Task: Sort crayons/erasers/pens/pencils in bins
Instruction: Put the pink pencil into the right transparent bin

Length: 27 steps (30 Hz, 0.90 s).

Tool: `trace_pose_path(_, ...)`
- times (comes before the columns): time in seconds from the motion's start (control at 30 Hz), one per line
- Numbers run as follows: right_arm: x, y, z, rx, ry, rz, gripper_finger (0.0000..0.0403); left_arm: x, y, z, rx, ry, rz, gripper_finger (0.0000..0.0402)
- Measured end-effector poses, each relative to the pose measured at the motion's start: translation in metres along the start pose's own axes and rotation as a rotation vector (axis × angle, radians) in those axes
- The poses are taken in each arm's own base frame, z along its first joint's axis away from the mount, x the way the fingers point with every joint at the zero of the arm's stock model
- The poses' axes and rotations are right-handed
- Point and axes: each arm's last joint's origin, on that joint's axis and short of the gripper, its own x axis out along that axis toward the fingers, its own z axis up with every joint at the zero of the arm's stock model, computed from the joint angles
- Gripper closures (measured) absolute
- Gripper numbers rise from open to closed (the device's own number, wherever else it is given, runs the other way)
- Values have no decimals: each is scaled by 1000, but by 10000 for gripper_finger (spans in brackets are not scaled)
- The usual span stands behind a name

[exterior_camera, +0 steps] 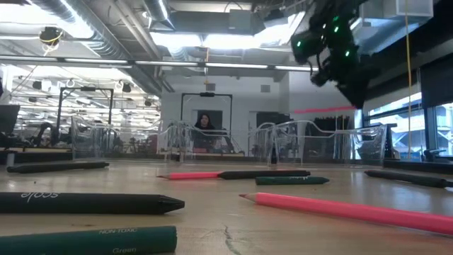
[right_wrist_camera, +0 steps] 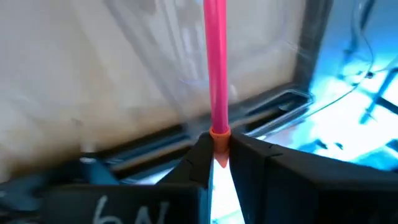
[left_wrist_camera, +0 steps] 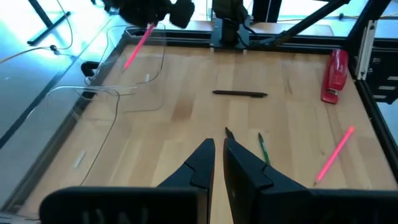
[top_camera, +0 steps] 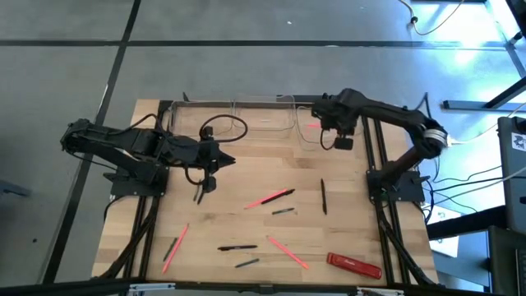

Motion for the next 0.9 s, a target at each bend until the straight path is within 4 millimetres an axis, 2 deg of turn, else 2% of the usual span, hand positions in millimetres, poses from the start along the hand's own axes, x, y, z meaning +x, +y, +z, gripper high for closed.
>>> trace_pose_path(0.17,28,-10,20,-55,109,-11,365,0,0,0,0,0,1,374)
trace_pose_path(0.43,61,-17,48,-87,126,5,359,0,0,0,-1,-1,1,374)
trace_pose_path(0.7,72,-16,54,-83,156,21,350,0,0,0,0,0,2,374)
trace_pose_path(0.9,72,-17,55,-78,149,19,308,0,0,0,0,0,2,374)
